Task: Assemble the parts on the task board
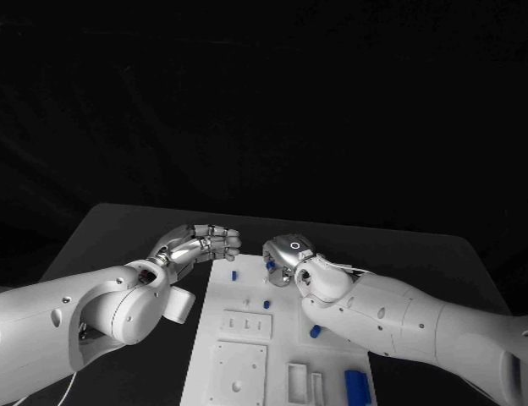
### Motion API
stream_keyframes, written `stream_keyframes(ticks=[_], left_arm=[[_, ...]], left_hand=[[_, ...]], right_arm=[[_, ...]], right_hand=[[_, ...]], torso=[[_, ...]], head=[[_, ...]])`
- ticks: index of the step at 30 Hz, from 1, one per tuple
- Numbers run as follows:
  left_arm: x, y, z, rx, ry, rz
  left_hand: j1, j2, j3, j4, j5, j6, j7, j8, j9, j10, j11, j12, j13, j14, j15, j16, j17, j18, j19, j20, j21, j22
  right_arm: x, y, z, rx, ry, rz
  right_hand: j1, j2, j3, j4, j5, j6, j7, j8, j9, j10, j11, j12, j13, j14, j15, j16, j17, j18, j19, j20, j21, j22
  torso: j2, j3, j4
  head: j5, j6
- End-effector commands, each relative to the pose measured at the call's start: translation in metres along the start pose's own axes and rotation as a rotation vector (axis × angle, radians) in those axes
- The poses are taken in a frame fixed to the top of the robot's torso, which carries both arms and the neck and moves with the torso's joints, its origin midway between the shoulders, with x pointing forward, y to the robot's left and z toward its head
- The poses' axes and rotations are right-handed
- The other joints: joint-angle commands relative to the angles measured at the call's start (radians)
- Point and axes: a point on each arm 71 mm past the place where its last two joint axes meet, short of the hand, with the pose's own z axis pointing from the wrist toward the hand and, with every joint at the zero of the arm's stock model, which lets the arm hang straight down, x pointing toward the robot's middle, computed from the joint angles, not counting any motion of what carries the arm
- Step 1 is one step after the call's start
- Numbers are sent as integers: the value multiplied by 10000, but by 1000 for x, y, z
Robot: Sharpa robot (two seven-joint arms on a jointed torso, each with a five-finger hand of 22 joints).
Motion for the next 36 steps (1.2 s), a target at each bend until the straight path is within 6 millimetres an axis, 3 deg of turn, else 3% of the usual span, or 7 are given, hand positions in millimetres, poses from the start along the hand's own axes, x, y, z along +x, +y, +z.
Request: stream_keyframes(ticks=[1, 9, 13, 20, 30, 33, 36], left_arm=[[2, -2, 1, 93, 86, -16], [1, -2, 1, 81, 84, -15], [2, -3, 0, 72, 185, 54], [2, -3, 0, 78, 184, 56], [-4, -2, -1, 90, 36, 97], [-6, -3, -3, 107, 36, 89], [-8, -3, -4, 112, 22, 87]], left_hand=[[-102, -15, -1, -61, -58, -37, 273, -55, -16, -31, 51, -46, -11, -80, 7, -67, -18, 198, -66, 27, -43, 212], [-108, -22, 2, -69, -69, -43, 276, -62, -18, -39, 53, -59, -13, -93, 10, -77, -21, 195, -69, 28, -44, 212], [-101, -32, 8, -84, -77, -45, 276, -67, -19, -48, 52, -73, -14, -105, 13, -87, -25, 192, -79, 29, -48, 213], [-101, -59, 18, -120, -115, -65, 284, -88, -24, -84, 53, -119, -18, -149, 25, -120, -36, 173, -127, 43, -68, 213], [-111, -52, 21, -119, -119, -64, 283, -90, -24, -85, 49, -126, -17, -156, 24, -126, -37, 167, -139, 46, -73, 213], [-112, -45, 26, -120, -120, -55, 274, -86, -21, -79, 41, -128, -15, -156, 19, -127, -37, 164, -145, 45, -75, 213], [-111, -31, 35, -126, -121, -29, 245, -74, -14, -68, 21, -129, -11, -159, 9, -131, -37, 159, -153, 42, -78, 214]], right_arm=[[4, 2, 0, -117, 312, -82], [4, 2, 0, -64, 378, 119], [4, 1, 0, 55, 309, 317], [3, -1, -1, 56, 222, 466], [-15, -14, -19, 18, -368, 1442], [-30, -30, -25, 305, -572, 1874], [-46, -57, -33, 605, -639, 2194]], right_hand=[[18, -135, -14, -122, 23, -96, 20, -75, 8, 105, 90, -73, 73, -90, -24, -6, -26, 627, -110, 4, 27, 185], [2, -307, -133, -204, 21, -338, 126, -232, -26, -155, 204, -267, 80, -90, 88, -41, -89, 627, -167, 44, 18, 170], [20, -726, -27, -56, 13, -945, 401, -585, -157, -979, 483, -502, -109, -214, 360, -241, -243, 627, -363, 153, -166, 93], [75, -1016, -76, 92, 25, -1297, 501, -752, -218, -1674, 685, -470, -388, -255, 557, -408, -414, 627, -473, 275, -356, 25], [-95, -1099, -329, 215, 24, -1319, 526, -733, -201, -1610, 682, -400, -452, -236, 554, -422, -467, 627, -439, 307, -403, 12], [-255, -1102, -499, 368, 22, -1139, 497, -619, -145, -876, 430, -19, -247, -210, 316, -377, -463, 627, -358, 297, -393, 16], [-345, -1107, -647, 395, 27, -1067, 461, -572, -118, -574, 305, 141, -130, -178, 210, -331, -444, 627, -308, 277, -374, 27]], torso=[[3, -3, 10], [4, -7, -3], [4, -5, -11], [7, 1, -14], [0, 21, -56], [-7, 34, -80], [-23, 71, -172]], head=[[9, -1], [29, -1], [41, -7], [49, -11], [83, 8], [88, 50], [145, 56]])
